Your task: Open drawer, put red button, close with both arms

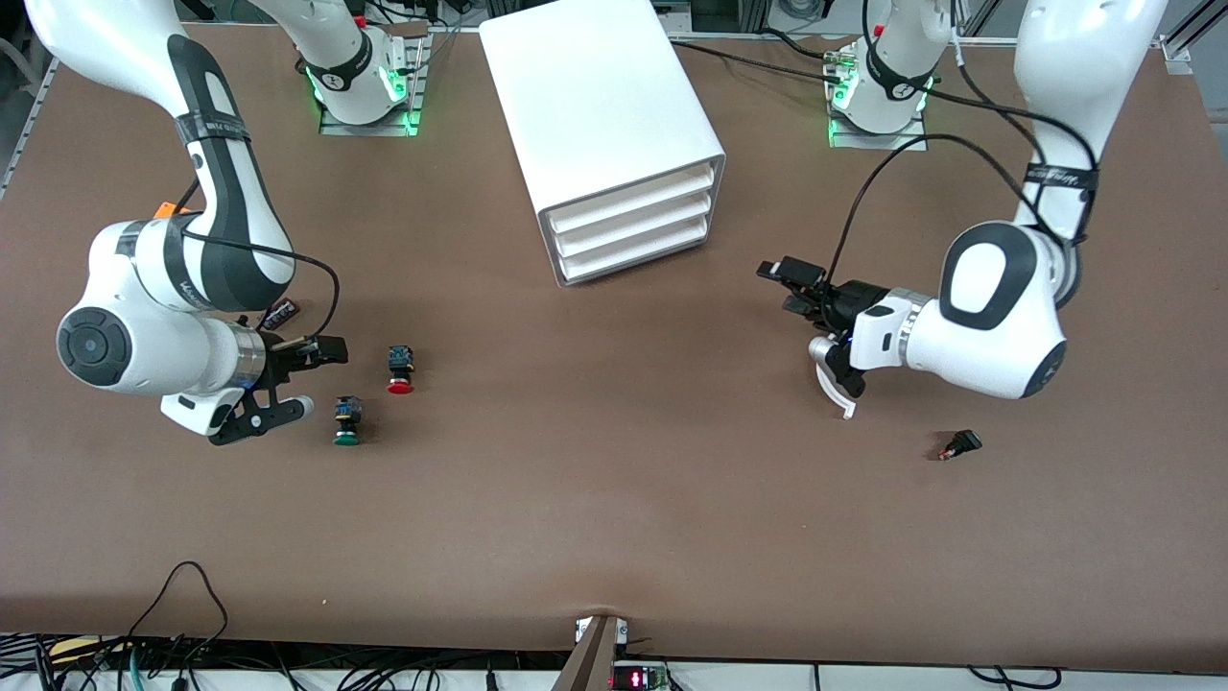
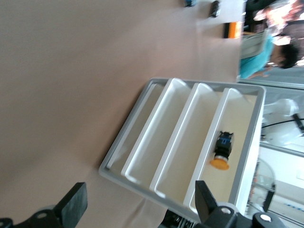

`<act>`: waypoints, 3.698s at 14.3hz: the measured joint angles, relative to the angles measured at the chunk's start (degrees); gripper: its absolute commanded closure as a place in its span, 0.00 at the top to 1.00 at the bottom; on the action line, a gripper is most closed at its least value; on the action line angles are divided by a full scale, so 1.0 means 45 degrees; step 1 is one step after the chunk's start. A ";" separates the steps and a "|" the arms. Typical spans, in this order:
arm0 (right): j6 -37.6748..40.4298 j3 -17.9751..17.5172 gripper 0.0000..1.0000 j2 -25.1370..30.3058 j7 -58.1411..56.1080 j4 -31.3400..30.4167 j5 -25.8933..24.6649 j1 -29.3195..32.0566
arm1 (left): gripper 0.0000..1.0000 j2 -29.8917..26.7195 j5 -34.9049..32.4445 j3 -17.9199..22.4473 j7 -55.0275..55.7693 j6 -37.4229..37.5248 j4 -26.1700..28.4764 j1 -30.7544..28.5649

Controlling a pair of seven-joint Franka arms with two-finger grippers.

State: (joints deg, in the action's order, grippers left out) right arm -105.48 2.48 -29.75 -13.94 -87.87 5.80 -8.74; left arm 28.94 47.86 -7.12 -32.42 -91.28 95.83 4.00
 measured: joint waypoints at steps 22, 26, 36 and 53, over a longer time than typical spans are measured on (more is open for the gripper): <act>-0.5211 -0.0339 1.00 0.0083 0.1761 -0.3362 0.0572 -0.1242 | 0.99 0.2307 0.6832 -0.1354 -0.8161 0.0221 0.4485 0.0003; -0.5375 -0.0308 1.00 0.0152 0.1957 -0.3712 0.0572 -0.1431 | 0.99 0.1884 0.6832 -0.1406 -0.7422 0.0258 0.4897 0.0006; -0.6026 -0.0069 1.00 -0.0285 0.1979 -0.4330 0.0595 -0.1324 | 0.84 0.0719 0.6832 -0.1517 -0.6155 -0.1308 0.5670 0.0718; -0.6350 -0.0040 0.62 -0.0859 0.1984 -0.4334 0.0604 -0.1304 | 0.00 0.0715 0.6833 -0.1589 -0.6171 -0.1409 0.6022 0.0836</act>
State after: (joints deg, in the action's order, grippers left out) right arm -134.05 2.30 -33.62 -5.02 -107.37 8.52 -14.60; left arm 32.16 78.61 -14.27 -60.19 -97.62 122.93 7.76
